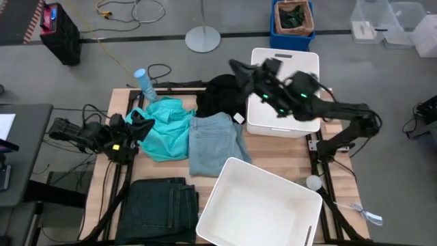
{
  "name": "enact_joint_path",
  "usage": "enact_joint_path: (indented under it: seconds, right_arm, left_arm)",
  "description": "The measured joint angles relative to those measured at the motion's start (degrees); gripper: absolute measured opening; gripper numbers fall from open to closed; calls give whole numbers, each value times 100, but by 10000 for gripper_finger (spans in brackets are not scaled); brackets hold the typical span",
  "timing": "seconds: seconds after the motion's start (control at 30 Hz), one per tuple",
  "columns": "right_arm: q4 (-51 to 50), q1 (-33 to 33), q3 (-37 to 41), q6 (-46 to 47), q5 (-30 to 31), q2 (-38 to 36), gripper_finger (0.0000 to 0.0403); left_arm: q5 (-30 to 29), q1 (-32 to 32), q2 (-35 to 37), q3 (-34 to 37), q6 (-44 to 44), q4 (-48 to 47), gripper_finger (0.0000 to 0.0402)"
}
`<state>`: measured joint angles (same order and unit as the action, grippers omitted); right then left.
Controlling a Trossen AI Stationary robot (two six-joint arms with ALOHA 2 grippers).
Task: Sort clothes
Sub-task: Put the light blue pants into the top white laundry bin
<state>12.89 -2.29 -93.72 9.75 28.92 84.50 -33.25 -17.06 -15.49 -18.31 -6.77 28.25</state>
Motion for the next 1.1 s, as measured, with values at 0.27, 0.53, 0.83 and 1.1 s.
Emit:
enact_joint_path:
  seconds: [0.27, 0.53, 0.83, 1.1]
  right_arm:
    - [-3219, -798, -2773, 227, -876, 1548, 36]
    - [-4494, -1425, -3964, 257, -1788, 2499, 36]
    - [-5564, -1463, -3976, 218, -2719, 3001, 36]
    - [-6439, -1097, -3975, 228, -3690, 3362, 46]
  left_arm:
    - [-52, 0, -13, -542, 415, -917, 79]
    - [-129, 0, -27, -544, 264, -1397, 75]
    - [-142, 0, -28, -544, 1, -1656, 75]
    - [-210, 0, -28, -542, -3, -1736, 74]
